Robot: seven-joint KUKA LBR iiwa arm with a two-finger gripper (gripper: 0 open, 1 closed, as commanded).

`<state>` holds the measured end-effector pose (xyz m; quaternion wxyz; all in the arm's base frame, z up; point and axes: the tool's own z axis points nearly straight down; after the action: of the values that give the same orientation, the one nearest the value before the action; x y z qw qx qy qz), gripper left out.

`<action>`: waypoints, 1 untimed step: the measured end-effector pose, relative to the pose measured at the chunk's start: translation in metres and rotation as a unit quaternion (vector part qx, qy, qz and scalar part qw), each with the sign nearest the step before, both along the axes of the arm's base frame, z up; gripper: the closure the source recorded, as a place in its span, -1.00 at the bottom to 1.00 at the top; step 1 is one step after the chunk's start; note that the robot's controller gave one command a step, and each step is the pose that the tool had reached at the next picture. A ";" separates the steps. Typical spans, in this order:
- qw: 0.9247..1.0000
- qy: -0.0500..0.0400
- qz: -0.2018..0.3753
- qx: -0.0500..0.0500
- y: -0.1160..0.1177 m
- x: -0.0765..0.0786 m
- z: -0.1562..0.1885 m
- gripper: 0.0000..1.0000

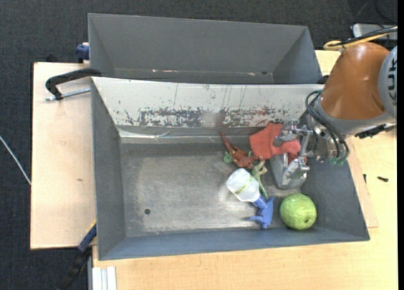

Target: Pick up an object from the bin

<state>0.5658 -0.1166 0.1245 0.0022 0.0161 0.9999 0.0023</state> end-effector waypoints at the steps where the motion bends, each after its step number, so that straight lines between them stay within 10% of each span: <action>1: 1.000 0.007 -0.007 0.008 -0.003 0.001 -0.007 -1.00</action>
Offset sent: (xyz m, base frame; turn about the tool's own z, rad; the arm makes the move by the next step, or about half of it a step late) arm 0.0358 0.0642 0.0010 0.1680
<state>0.5664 -0.1196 0.1179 -0.0048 0.0232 0.9997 0.0107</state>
